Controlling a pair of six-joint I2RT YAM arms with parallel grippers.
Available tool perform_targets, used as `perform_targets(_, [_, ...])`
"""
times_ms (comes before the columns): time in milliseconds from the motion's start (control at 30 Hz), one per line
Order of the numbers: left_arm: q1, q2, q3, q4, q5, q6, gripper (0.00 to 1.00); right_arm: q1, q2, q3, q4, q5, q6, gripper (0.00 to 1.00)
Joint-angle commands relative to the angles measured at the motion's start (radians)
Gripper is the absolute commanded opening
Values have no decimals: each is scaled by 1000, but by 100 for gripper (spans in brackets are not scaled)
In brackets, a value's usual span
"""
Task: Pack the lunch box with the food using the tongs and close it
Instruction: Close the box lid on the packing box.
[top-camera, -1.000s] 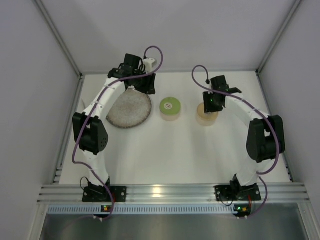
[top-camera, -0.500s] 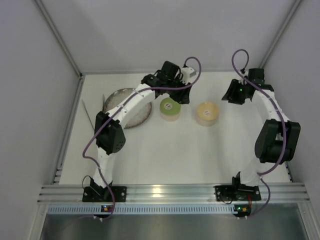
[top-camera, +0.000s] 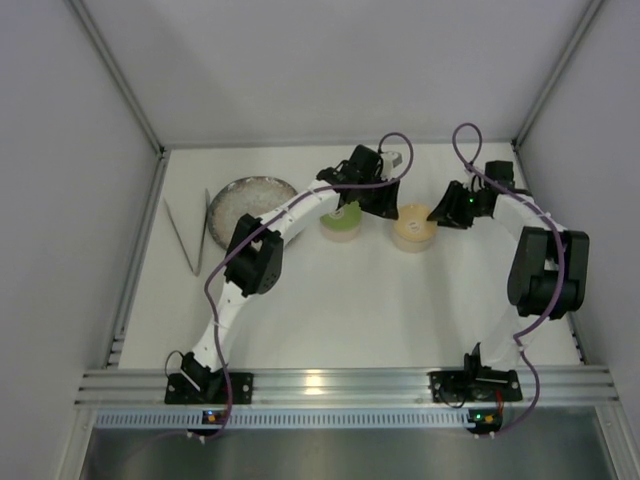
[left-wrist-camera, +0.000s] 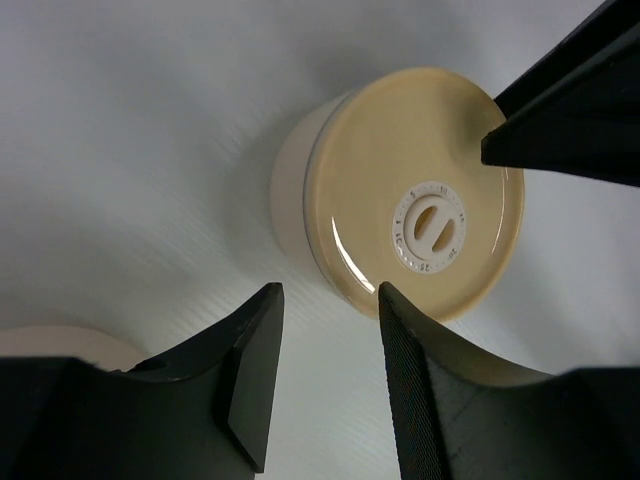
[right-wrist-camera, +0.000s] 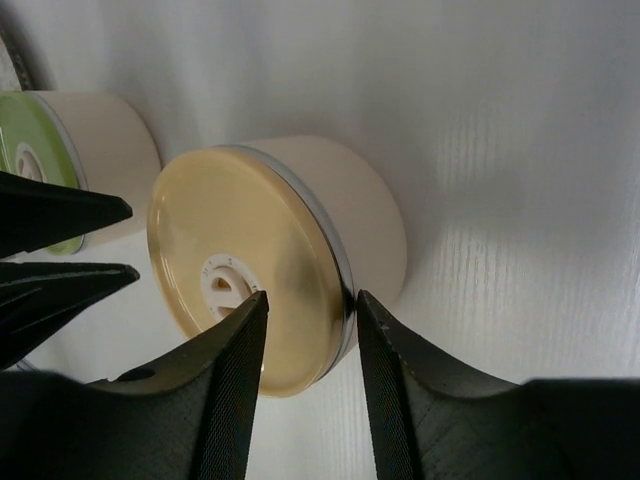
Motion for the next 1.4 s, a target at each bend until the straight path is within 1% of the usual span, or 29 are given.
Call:
perform_targets(0, [0, -9, 23, 81, -28, -68, 49, -11, 12, -23, 97, -47, 9, 41])
perform_targets(133, [0, 8, 12, 102, 26, -102, 48, -9, 29, -40, 103, -44, 2, 40])
perform_targets(267, [0, 19, -2, 102, 49, -119, 48, -11, 44, -51, 119, -55, 2, 39])
perform_targets(600, [0, 13, -63, 84, 29, -112, 47, -9, 69, -46, 108, -44, -21, 37])
perform_targets(733, [0, 27, -63, 86, 34, -115, 46, -11, 69, -43, 102, -36, -28, 32])
perform_targets(800, [0, 34, -63, 89, 46, -123, 44, -11, 72, -45, 97, -39, -29, 31])
perform_targets(1000, [0, 42, -103, 92, 84, -149, 31, -11, 63, -54, 70, -10, -49, 31])
perform_targets(1100, [0, 33, -161, 101, 106, -177, 26, -9, 48, -75, 79, -9, -41, 23])
perform_targets(1133, [0, 34, -170, 99, 112, -178, 25, -9, 44, -85, 80, -9, -37, 18])
perform_targets(1167, [0, 36, -172, 99, 122, -178, 22, -6, 37, -89, 83, -7, -34, 16])
perform_targets(1233, [0, 36, -169, 102, 129, -175, 20, -3, 28, -97, 83, -4, -37, 9])
perform_targets(1333, [0, 33, -163, 112, 146, -174, 12, 3, 15, -97, 76, -2, -43, 3])
perform_targets(1367, [0, 30, -157, 115, 152, -175, 9, 6, 12, -97, 73, -1, -43, 2])
